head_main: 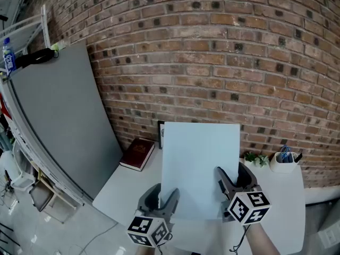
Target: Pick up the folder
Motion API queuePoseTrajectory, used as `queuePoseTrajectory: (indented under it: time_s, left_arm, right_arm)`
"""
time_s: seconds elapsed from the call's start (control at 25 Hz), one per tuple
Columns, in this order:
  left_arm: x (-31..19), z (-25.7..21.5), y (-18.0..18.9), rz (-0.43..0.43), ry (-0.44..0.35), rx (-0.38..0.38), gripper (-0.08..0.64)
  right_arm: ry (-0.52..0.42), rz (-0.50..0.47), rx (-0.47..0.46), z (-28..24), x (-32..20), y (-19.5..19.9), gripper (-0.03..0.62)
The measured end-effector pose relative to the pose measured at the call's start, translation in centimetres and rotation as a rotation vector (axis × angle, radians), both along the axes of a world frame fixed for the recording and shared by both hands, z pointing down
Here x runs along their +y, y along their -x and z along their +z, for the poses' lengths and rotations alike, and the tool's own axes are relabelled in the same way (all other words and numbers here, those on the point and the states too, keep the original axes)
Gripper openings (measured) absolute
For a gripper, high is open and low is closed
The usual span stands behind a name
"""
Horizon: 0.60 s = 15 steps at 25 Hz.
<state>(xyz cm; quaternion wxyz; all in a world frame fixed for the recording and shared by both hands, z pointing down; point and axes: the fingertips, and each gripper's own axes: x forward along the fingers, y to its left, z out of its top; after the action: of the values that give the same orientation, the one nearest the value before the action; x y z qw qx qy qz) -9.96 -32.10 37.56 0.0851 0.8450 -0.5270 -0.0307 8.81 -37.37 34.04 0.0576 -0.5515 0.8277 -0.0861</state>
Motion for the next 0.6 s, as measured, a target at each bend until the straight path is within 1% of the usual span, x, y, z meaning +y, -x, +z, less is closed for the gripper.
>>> queuePoseTrajectory:
  time_s: [0.36,0.6]
  left_arm:
    - [0.5,-1.0,-0.1,0.011,-0.043,0.005,0.241]
    - [0.9,-1.0,0.0,0.01,-0.045,0.003,0.241]
  right_arm:
    - [-0.027,0.017,-0.004,-1.0,0.8,-0.2,0.31]
    - [-0.023,0.019,0.001,-0.9,1.3,-0.2,0.298]
